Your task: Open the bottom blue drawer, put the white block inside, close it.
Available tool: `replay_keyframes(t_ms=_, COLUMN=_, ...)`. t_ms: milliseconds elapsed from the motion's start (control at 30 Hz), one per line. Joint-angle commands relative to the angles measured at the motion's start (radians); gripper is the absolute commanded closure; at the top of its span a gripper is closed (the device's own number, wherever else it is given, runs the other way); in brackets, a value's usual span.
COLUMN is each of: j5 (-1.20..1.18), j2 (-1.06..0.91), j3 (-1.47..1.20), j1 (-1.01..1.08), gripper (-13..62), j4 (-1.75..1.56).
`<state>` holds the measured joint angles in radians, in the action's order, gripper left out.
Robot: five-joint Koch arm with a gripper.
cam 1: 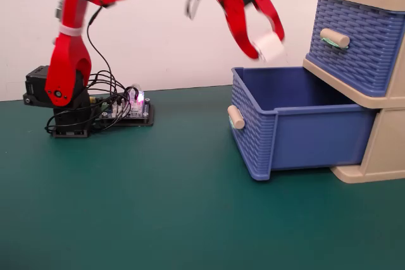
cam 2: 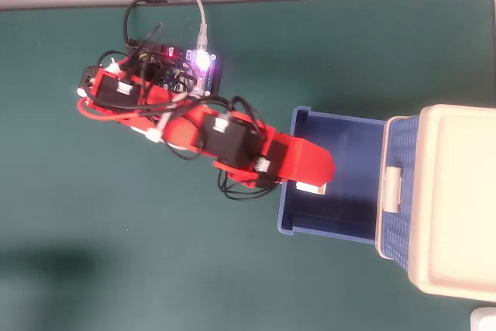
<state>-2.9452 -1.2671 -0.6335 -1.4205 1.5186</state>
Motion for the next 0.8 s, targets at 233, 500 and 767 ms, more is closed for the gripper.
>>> replay_keyframes(t_ms=233, j5=-0.078, j2=-0.005, j3=0.051, j1=-0.046, gripper=16.8, j4=-0.011)
replay_keyframes(t_ms=500, j5=-0.046, j2=-0.279, j3=-0.012, j1=-0.046, gripper=15.8, j4=0.348)
replay_keyframes(t_ms=767, j5=0.132, j2=-0.362, j3=-0.4, j1=0.023, gripper=15.9, j4=0.393)
